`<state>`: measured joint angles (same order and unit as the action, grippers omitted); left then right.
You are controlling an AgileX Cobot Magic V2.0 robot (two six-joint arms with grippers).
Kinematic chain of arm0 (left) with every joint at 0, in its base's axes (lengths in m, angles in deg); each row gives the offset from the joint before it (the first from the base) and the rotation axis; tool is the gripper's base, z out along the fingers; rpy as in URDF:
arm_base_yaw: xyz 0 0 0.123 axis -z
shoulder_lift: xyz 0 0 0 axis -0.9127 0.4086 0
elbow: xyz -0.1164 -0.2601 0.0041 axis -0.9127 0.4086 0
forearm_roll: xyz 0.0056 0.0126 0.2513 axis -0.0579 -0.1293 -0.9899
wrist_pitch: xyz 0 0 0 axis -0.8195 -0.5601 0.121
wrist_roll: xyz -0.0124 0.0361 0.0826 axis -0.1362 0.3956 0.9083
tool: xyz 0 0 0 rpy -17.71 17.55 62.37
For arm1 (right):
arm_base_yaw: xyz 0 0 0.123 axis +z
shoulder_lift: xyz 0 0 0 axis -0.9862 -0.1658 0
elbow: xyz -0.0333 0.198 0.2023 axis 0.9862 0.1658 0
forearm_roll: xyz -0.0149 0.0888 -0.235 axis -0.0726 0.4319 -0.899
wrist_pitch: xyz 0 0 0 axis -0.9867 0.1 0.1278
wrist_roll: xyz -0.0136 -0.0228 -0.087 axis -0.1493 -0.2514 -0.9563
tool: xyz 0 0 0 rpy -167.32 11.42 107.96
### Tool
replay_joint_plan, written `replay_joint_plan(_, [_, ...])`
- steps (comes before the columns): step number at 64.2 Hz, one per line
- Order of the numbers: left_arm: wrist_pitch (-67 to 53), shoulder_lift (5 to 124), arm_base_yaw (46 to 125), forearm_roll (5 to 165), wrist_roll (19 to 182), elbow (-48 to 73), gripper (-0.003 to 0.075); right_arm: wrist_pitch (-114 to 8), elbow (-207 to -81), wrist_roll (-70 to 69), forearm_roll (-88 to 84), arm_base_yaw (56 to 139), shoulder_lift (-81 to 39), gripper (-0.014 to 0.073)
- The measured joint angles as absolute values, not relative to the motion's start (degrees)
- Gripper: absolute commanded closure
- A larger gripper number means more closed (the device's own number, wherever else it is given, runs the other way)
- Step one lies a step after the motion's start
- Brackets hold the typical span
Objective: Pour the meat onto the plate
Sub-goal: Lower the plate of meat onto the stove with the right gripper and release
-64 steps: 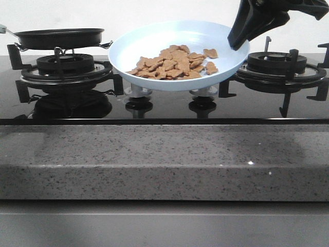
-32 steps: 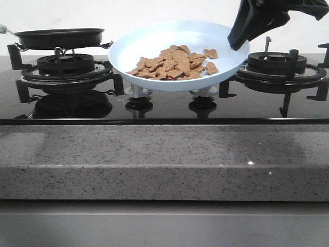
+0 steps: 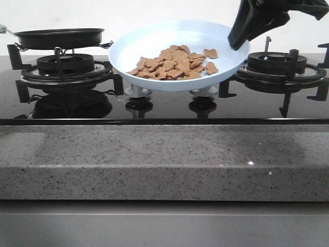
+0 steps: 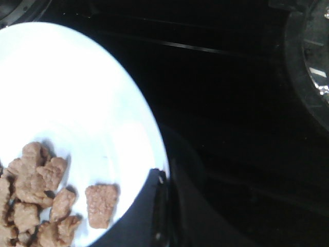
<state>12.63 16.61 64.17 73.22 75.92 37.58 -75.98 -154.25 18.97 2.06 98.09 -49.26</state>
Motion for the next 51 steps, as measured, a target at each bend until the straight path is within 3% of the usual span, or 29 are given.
replay_joint_plan(19, [12.5, 16.6, 64.2, 73.3, 75.9, 37.6, 0.0741, -79.5, -162.0, 19.0, 4.4, 96.7, -51.8, 0.0662])
replay_joint_plan(39, [12.5, 16.6, 64.2, 73.5, 75.9, 37.6, 0.0741, -85.3, -182.7, 19.0, 4.9, 93.1, -67.3, 0.0662])
replay_joint_plan(51, [12.5, 16.6, 64.2, 74.0, 75.8, 37.6, 0.0741, -87.3, -188.0, 19.0, 4.9, 92.9, -75.3, 0.0662])
